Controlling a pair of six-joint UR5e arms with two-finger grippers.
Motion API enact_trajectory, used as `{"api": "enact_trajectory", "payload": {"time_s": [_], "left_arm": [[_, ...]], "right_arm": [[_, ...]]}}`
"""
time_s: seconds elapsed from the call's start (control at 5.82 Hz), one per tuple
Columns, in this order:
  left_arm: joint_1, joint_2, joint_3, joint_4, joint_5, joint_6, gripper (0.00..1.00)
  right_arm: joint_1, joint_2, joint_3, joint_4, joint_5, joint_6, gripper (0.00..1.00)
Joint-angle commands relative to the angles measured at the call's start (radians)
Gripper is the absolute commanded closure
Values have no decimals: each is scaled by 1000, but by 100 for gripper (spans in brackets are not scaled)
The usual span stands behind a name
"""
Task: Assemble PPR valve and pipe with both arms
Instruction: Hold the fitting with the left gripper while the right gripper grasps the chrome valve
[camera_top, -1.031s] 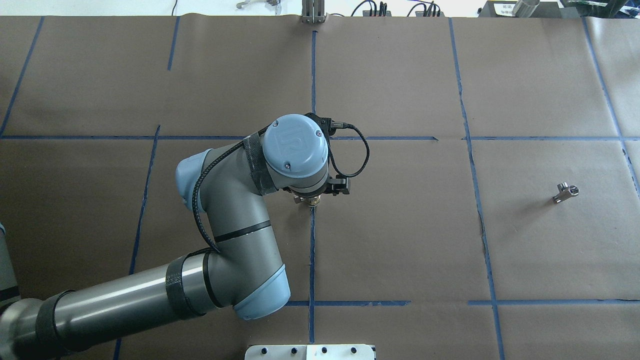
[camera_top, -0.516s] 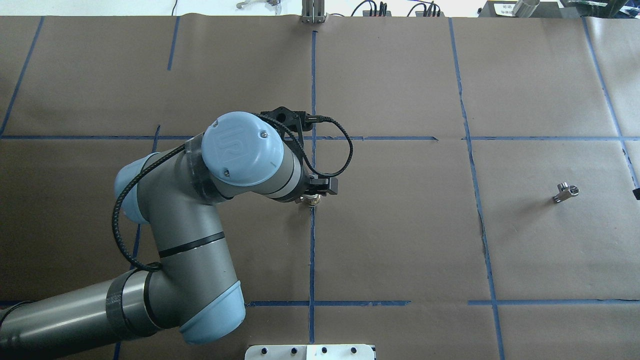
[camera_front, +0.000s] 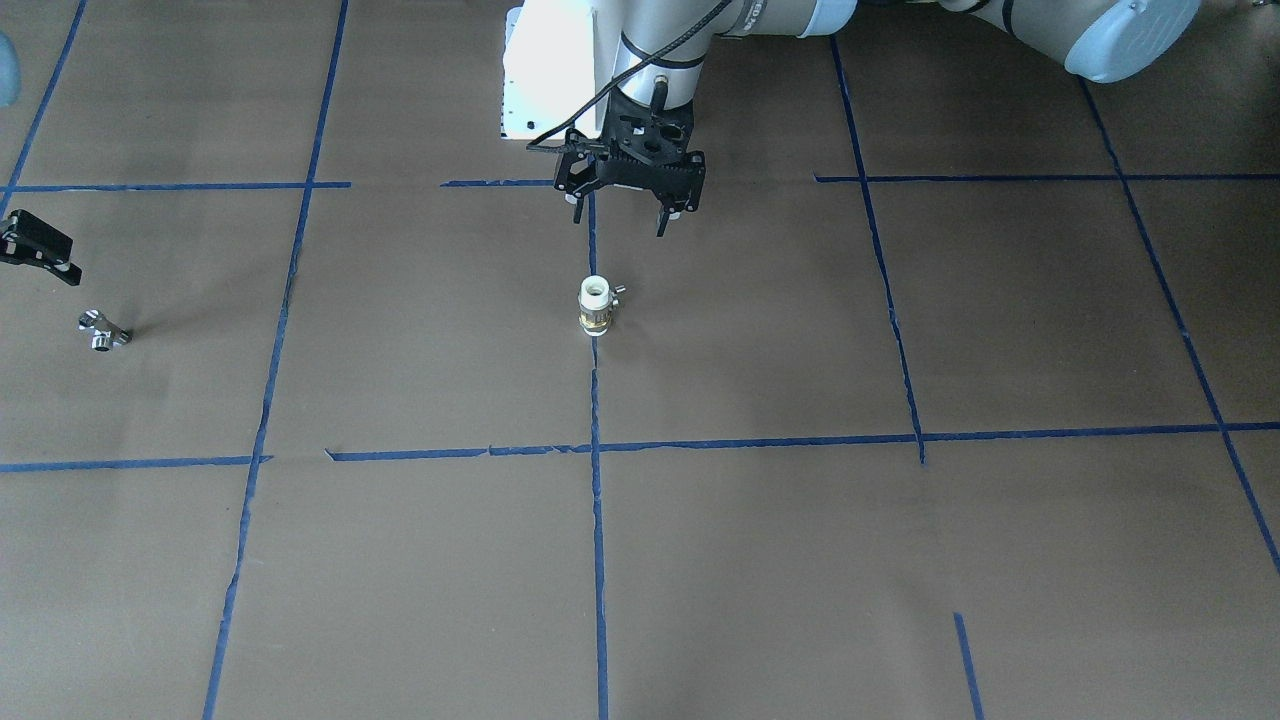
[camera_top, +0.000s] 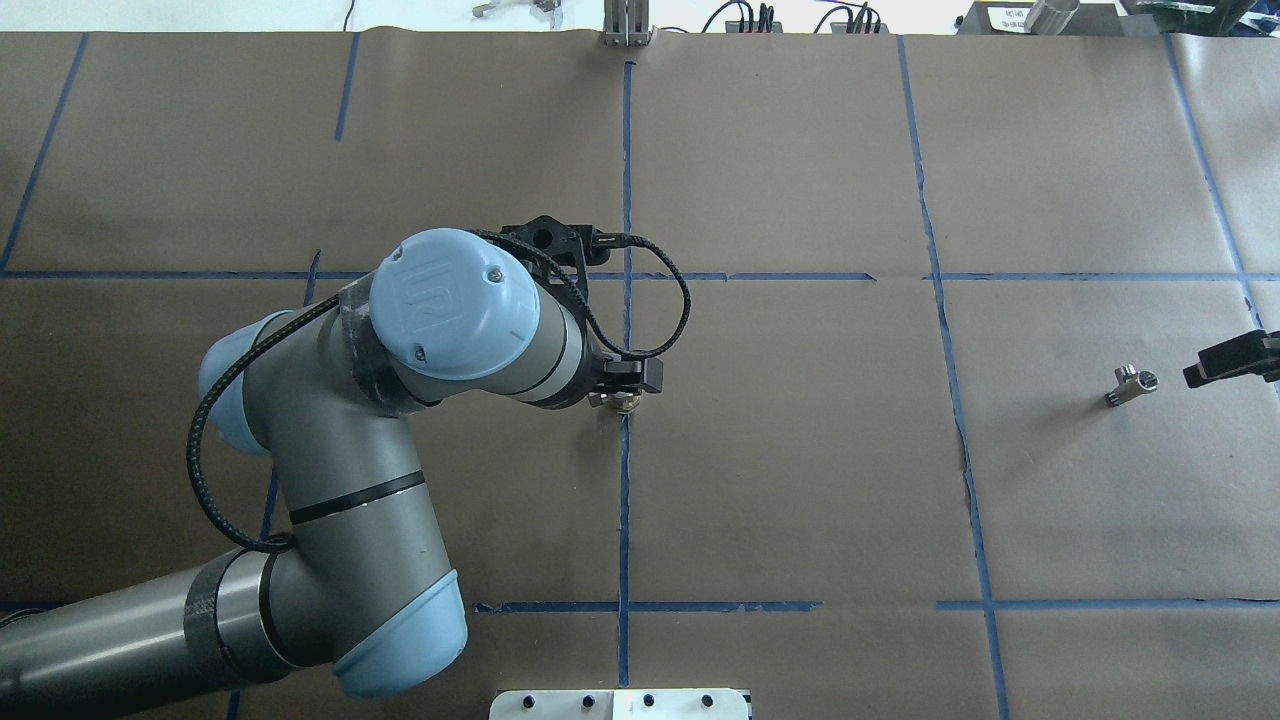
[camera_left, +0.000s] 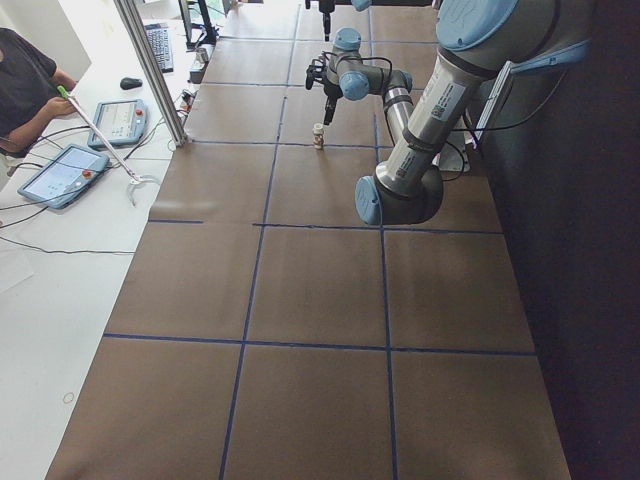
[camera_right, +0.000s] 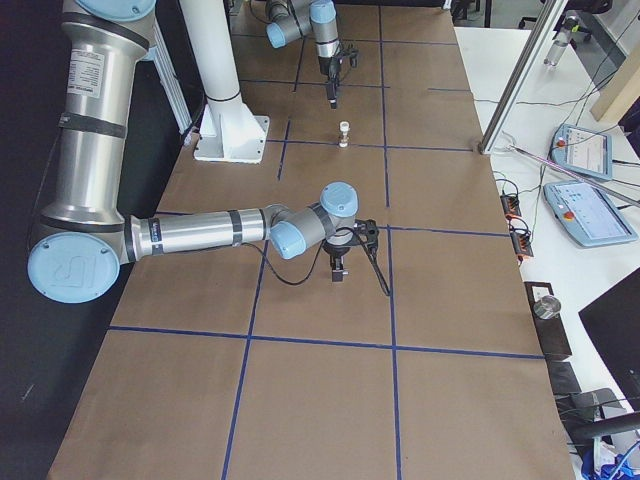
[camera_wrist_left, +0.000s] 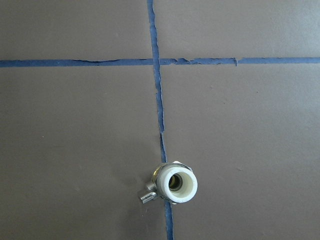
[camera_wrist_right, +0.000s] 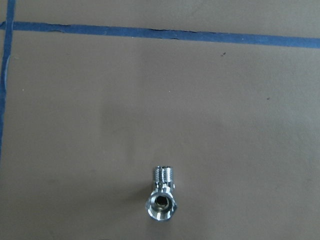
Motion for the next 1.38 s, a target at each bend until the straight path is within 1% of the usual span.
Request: {"api": "enact_trajectory", "payload": {"time_s": [0.0, 0.34, 0.69, 0.86, 1.03, 1.2], "left_arm": [[0, 1, -1, -2, 0, 0, 0], [-2, 3, -1, -4, 0, 2, 0], [-3, 3, -1, -4, 0, 3, 0], [-3, 3, -2, -4, 0, 2, 0], [-5, 3, -2, -4, 0, 2, 0], [-5, 3, -2, -4, 0, 2, 0]], "right_arm": [[-51, 61, -70, 1, -39, 77, 4], [-80, 78, -102, 1, -43, 78, 4], [-102, 78, -105, 1, -46, 80, 9], [-102, 79, -107, 1, -46, 80, 24], [-105, 79, -108, 1, -49, 80, 54], [-105, 78, -111, 1, -49, 80, 79]]}}
